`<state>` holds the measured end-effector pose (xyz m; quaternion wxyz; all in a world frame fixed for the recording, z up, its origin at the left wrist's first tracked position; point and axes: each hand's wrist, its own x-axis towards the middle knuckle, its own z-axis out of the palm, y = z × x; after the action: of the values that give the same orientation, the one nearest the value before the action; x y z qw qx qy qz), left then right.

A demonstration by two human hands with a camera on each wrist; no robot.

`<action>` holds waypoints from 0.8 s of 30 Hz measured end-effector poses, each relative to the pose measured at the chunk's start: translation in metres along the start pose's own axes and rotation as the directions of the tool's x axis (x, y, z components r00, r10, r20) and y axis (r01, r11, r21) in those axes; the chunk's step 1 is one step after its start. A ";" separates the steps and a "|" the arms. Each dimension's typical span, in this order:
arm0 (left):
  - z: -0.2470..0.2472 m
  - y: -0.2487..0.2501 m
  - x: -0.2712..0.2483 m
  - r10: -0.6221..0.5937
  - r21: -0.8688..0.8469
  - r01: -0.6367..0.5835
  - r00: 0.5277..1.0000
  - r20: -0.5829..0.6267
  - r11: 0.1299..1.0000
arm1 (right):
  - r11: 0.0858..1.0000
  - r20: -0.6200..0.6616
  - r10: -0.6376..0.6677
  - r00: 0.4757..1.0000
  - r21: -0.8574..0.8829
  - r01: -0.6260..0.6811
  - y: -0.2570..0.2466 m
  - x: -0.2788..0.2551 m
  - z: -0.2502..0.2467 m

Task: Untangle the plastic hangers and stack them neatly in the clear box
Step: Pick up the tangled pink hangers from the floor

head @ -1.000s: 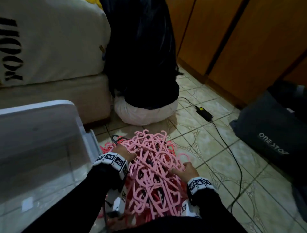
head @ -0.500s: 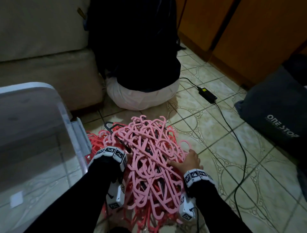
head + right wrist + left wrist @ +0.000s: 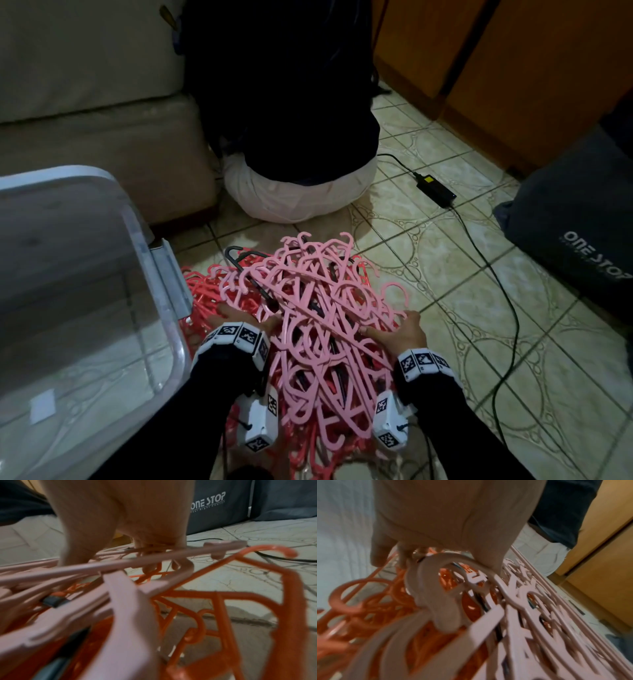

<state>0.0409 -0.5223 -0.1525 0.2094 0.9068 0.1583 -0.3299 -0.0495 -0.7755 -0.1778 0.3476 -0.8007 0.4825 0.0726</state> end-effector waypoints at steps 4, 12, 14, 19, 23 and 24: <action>-0.004 0.006 -0.015 -0.050 -0.012 0.049 0.998 -0.047 0.999 | 1.000 -0.057 -0.026 0.998 0.009 0.026 0.003 0.001 -0.007; 0.007 -0.006 -0.001 0.032 -0.199 -0.022 0.998 0.050 0.980 | 0.977 -0.040 -0.041 0.998 0.205 0.048 0.016 0.001 -0.016; 0.006 -0.007 0.003 0.000 -0.159 0.008 0.999 0.048 0.987 | 0.939 0.087 -0.052 0.995 0.343 0.019 0.017 -0.002 -0.021; 0.014 -0.013 0.021 0.009 -0.380 -0.006 1.000 0.008 0.925 | 0.974 0.285 -0.128 0.950 0.217 0.066 0.010 -0.011 -0.022; 0.019 -0.023 0.030 0.019 -0.517 -0.049 0.998 -0.063 0.855 | 0.982 0.240 -0.177 0.954 0.112 0.154 0.005 -0.011 -0.017; 0.019 -0.025 0.029 0.012 -0.537 -0.041 0.998 -0.058 0.843 | 0.980 0.217 -0.190 0.957 0.104 0.171 0.005 -0.011 -0.017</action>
<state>0.0420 -0.5057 -0.1918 0.4553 0.8223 0.2373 -0.2453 -0.0633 -0.7796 -0.1628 0.4386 -0.8127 0.3671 0.1110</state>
